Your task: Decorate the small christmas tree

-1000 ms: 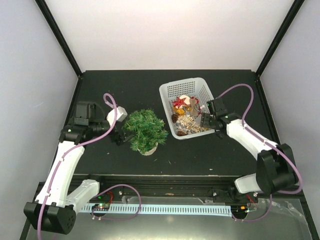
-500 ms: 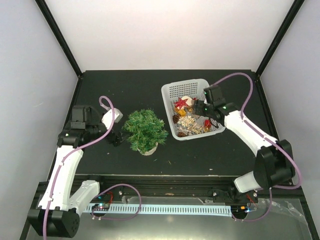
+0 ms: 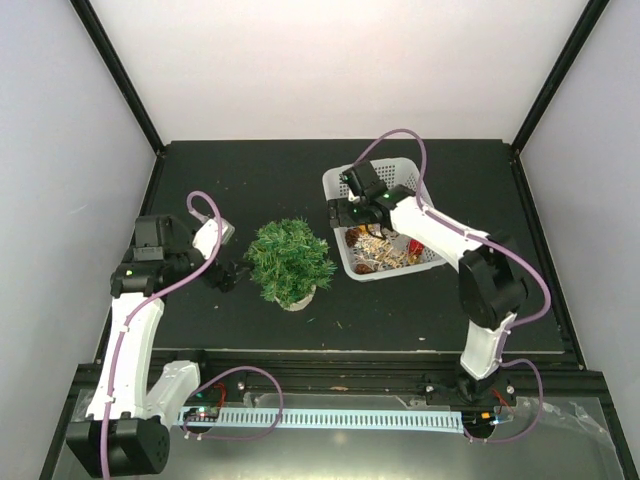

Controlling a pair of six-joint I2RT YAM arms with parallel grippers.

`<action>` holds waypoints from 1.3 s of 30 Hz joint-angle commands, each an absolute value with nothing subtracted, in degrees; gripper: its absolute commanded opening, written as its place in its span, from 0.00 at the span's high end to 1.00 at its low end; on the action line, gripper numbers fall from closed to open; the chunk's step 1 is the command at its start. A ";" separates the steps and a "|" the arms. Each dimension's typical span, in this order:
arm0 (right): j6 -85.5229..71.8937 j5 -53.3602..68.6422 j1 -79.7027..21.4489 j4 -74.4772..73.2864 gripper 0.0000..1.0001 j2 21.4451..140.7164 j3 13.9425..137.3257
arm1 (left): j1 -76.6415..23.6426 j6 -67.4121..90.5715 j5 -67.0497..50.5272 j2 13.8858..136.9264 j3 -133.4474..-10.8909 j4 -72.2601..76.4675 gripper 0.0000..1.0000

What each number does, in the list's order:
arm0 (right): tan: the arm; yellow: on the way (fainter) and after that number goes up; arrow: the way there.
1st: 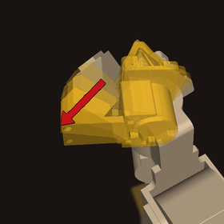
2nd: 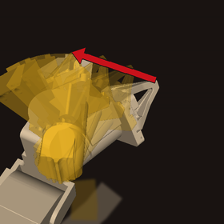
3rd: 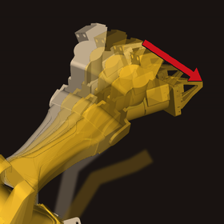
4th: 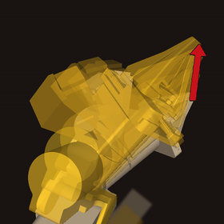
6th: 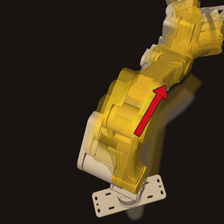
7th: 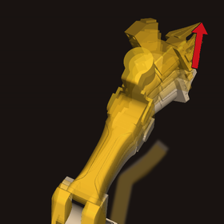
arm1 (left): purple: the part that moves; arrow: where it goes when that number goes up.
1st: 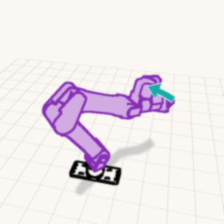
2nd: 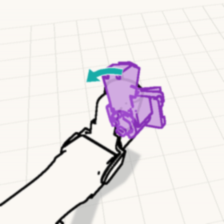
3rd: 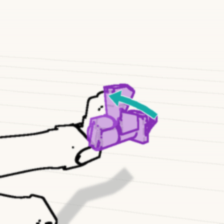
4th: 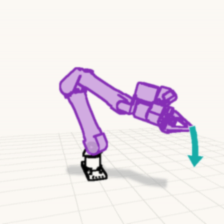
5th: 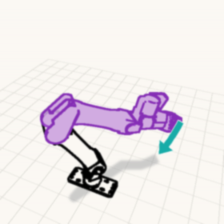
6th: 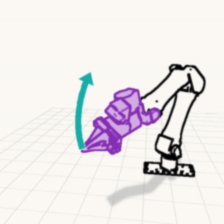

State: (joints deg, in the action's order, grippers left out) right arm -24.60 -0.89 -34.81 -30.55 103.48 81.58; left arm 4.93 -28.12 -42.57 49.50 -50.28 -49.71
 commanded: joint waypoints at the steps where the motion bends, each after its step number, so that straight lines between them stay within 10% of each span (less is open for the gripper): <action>1: -23.03 0.34 -35.66 -32.69 0.10 107.31 86.77 | 5.90 -28.73 -41.83 49.13 -50.46 -50.60 0.01; 39: -41.02 3.50 -24.17 -19.41 0.15 89.53 53.43 | 14.72 -34.70 -39.52 54.77 -47.29 -46.74 0.01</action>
